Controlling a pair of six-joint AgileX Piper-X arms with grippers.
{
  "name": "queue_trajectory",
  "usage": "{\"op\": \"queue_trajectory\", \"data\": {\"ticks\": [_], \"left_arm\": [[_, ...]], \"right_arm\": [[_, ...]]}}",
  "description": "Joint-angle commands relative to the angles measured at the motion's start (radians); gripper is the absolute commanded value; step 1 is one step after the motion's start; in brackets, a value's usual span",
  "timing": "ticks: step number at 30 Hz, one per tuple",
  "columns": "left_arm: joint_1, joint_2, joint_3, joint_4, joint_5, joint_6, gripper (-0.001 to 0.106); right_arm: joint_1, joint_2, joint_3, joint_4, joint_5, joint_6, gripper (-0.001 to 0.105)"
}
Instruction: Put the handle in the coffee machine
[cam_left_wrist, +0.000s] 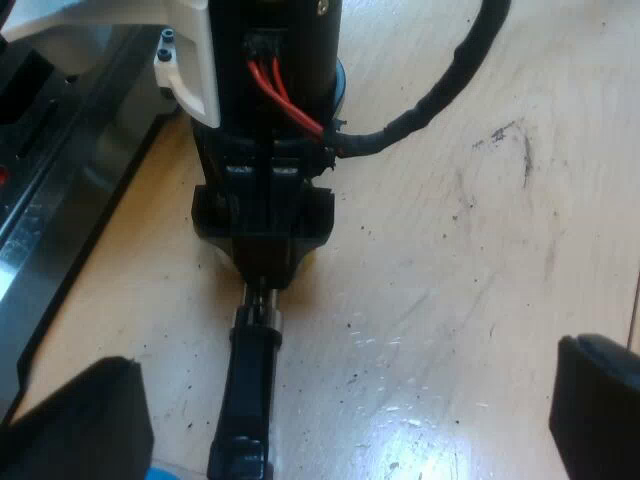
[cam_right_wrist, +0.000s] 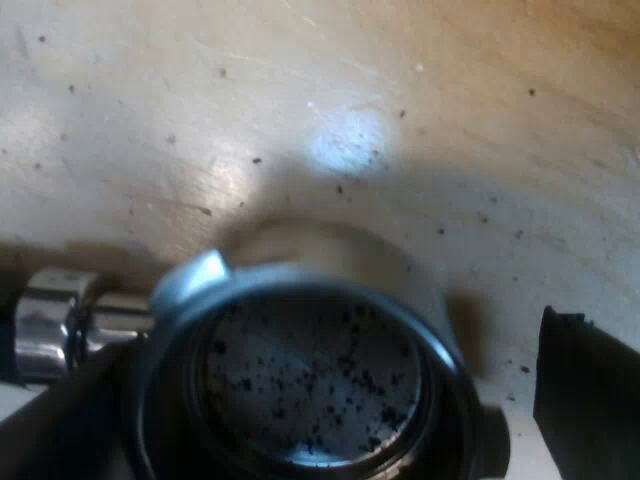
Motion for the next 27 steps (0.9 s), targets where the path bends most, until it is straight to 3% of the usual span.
{"op": "queue_trajectory", "data": {"ticks": [1, 23, 25, 27], "left_arm": [[0.002, -0.003, -0.009, 0.0, 0.013, -0.015, 0.082], [0.002, -0.003, -0.009, 0.0, 0.013, -0.006, 0.082], [0.002, -0.003, -0.009, -0.003, 0.013, -0.006, 0.082], [0.002, -0.003, -0.009, -0.002, 0.013, 0.015, 0.082]], "right_arm": [[-0.003, -0.007, -0.007, -0.019, -0.006, -0.012, 0.079], [-0.003, -0.007, -0.007, -0.008, -0.002, -0.012, 0.079], [-0.003, -0.007, -0.007, -0.008, -0.002, -0.012, 0.077], [-0.003, -0.007, -0.007, -0.008, -0.003, -0.012, 0.065]]}}
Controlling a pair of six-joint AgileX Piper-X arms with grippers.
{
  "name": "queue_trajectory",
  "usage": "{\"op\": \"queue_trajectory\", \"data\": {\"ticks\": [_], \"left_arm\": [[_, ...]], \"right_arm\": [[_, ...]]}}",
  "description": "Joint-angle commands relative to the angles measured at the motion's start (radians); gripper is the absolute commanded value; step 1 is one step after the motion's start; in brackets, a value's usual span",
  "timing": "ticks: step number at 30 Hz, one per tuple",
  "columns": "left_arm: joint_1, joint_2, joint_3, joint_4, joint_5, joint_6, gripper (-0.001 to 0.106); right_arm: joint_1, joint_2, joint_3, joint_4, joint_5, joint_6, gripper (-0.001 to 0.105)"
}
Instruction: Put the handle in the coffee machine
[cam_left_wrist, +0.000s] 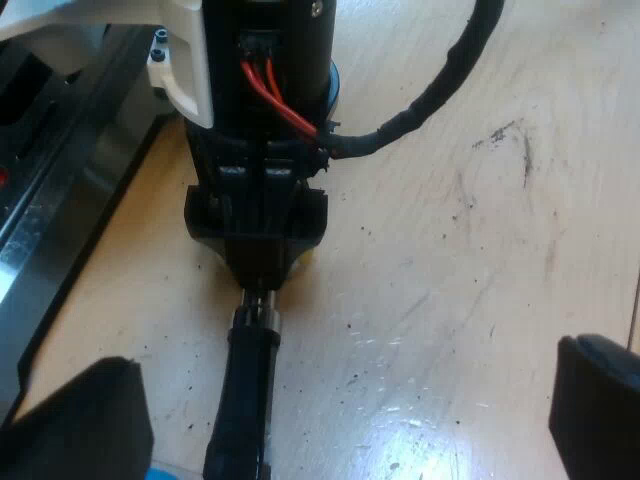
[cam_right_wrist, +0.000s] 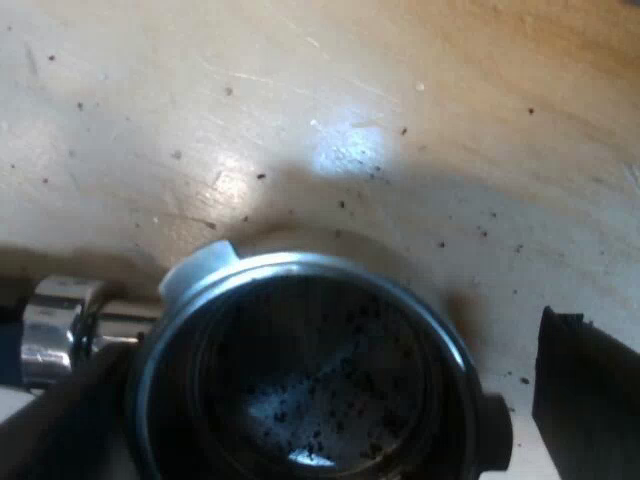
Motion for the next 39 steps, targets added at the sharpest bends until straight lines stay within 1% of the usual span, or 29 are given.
{"op": "queue_trajectory", "data": {"ticks": [1, 2, 3, 4, 6, 7, 8, 11, 12, 15, 20, 26, 29, 32, 33, 39], "left_arm": [[0.002, -0.003, -0.009, -0.002, 0.013, 0.021, 0.082], [0.002, -0.003, -0.009, -0.002, 0.013, 0.031, 0.082], [0.002, -0.003, -0.009, -0.002, 0.013, 0.038, 0.082], [0.002, -0.003, -0.009, -0.002, 0.013, 0.038, 0.082], [0.002, -0.003, -0.009, 0.015, 0.013, 0.037, 0.082], [0.002, -0.003, -0.009, 0.018, 0.013, 0.037, 0.082], [0.002, 0.002, -0.005, 0.025, 0.013, 0.044, 0.082], [0.002, 0.011, 0.004, 0.036, 0.013, 0.107, 0.082], [0.002, 0.016, 0.008, 0.036, 0.013, 0.129, 0.082], [0.002, 0.03, 0.009, 0.036, 0.013, 0.168, 0.082], [0.002, 0.058, 0.009, 0.034, 0.013, 0.168, 0.082], [0.002, 0.084, 0.02, 0.028, 0.009, 0.189, 0.082], [0.002, 0.095, 0.063, -0.004, 0.0, 0.195, 0.082], [0.002, 0.095, 0.088, -0.034, -0.025, 0.193, 0.082], [0.002, 0.095, 0.09, -0.035, -0.036, 0.193, 0.082], [0.002, 0.124, 0.09, -0.061, -0.037, 0.196, 0.082]], "right_arm": [[-0.003, -0.007, -0.007, 0.002, -0.006, -0.012, 0.06], [-0.003, -0.007, -0.007, 0.002, -0.009, -0.012, 0.051], [-0.003, -0.007, -0.007, 0.002, -0.021, -0.012, 0.039], [-0.003, -0.007, -0.007, 0.002, -0.029, -0.012, 0.035], [-0.003, -0.009, -0.007, 0.015, -0.073, -0.007, 0.005], [-0.003, -0.011, -0.007, 0.021, -0.086, -0.006, 0.0], [0.001, -0.015, -0.007, 0.034, -0.096, -0.004, 0.0], [0.005, -0.041, -0.007, 0.069, -0.096, -0.002, 0.0], [0.005, -0.054, -0.007, 0.08, -0.096, 0.004, 0.0], [0.005, -0.092, -0.007, 0.127, -0.098, 0.027, 0.0], [0.005, -0.165, -0.007, 0.192, -0.144, 0.027, 0.0], [0.005, -0.241, -0.007, 0.225, -0.148, 0.016, 0.0], [0.005, -0.29, -0.007, 0.225, -0.148, 0.016, 0.0], [0.005, -0.323, -0.007, 0.225, -0.156, 0.016, 0.0], [0.005, -0.334, -0.007, 0.225, -0.157, 0.016, 0.0], [0.005, -0.365, -0.007, 0.225, -0.162, 0.016, 0.0]]}}
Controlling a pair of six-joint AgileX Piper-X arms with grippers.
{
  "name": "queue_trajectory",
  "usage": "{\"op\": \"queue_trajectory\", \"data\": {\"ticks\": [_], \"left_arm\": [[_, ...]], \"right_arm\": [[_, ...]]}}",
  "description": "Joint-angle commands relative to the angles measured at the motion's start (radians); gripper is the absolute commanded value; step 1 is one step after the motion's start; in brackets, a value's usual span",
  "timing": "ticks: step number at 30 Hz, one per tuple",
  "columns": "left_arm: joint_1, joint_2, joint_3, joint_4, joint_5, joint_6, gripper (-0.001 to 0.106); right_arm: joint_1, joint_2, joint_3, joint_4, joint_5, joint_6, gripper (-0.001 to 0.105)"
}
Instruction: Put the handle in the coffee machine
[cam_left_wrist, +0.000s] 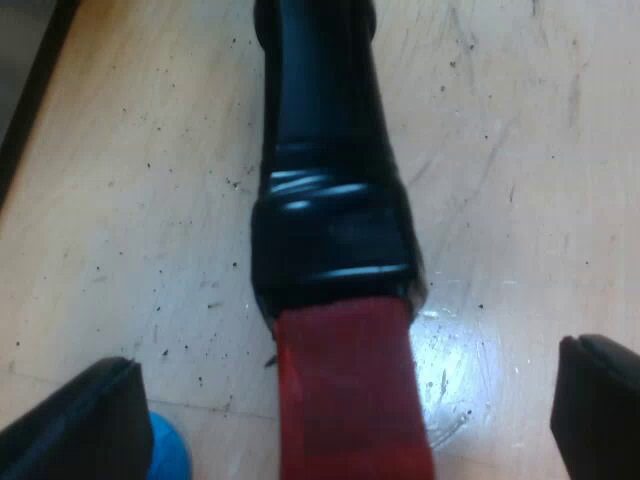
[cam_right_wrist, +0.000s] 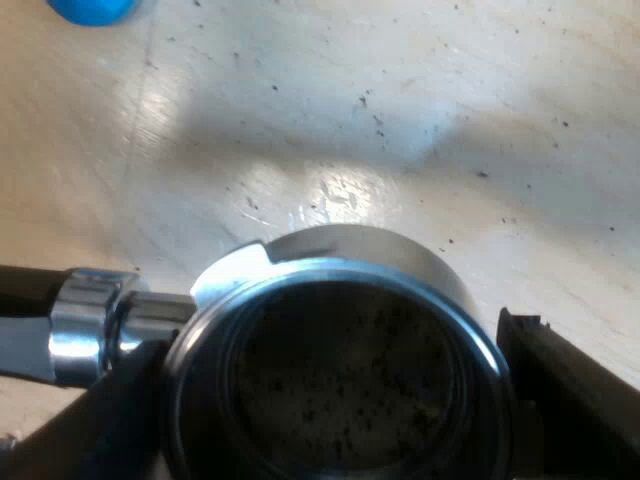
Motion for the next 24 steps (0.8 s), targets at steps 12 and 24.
{"op": "queue_trajectory", "data": {"ticks": [12, 24], "left_arm": [[0.002, 0.041, -0.003, -0.065, -0.004, 0.024, 0.082], [0.002, 0.041, -0.003, -0.062, -0.004, 0.024, 0.063]], "right_arm": [[0.0, -0.021, -0.007, 0.011, -0.032, -0.005, 0.0], [0.0, -0.021, -0.007, 0.009, -0.032, -0.005, 0.0]]}}
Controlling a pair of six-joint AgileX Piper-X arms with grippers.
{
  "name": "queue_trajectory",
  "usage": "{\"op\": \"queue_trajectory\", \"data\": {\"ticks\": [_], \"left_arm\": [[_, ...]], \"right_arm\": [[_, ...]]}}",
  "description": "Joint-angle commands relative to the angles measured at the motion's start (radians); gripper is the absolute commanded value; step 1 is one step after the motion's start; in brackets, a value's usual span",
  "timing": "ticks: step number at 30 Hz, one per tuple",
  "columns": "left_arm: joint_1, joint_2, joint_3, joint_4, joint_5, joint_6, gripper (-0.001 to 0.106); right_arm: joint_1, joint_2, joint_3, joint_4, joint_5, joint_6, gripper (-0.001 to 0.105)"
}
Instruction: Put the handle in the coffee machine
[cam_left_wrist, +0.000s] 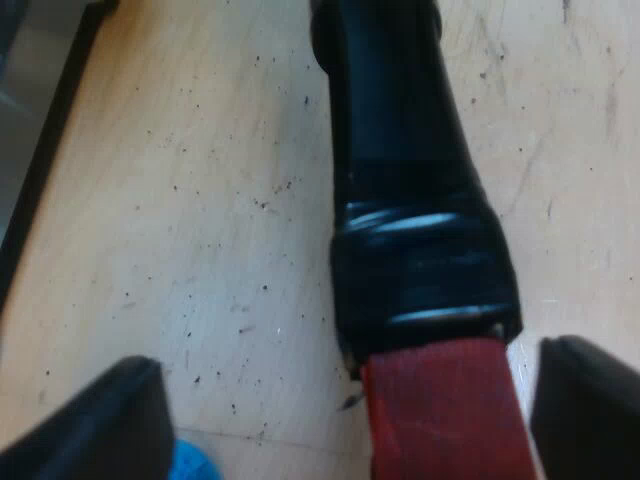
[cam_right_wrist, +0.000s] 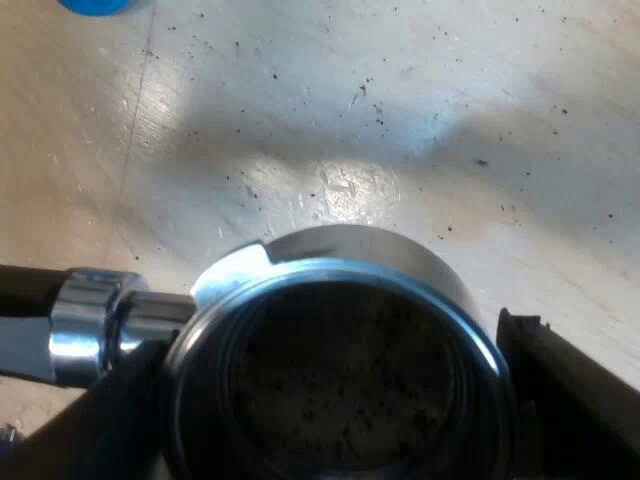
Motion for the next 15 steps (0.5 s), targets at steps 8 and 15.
{"op": "queue_trajectory", "data": {"ticks": [8, 15], "left_arm": [[0.002, -0.004, -0.003, 0.004, 0.038, 0.001, 0.06], [0.002, -0.004, -0.003, 0.008, 0.037, -0.001, 0.058]], "right_arm": [[0.0, -0.019, -0.007, -0.006, -0.027, -0.005, 0.0], [0.0, -0.019, -0.007, -0.006, -0.027, -0.005, 0.0]]}}
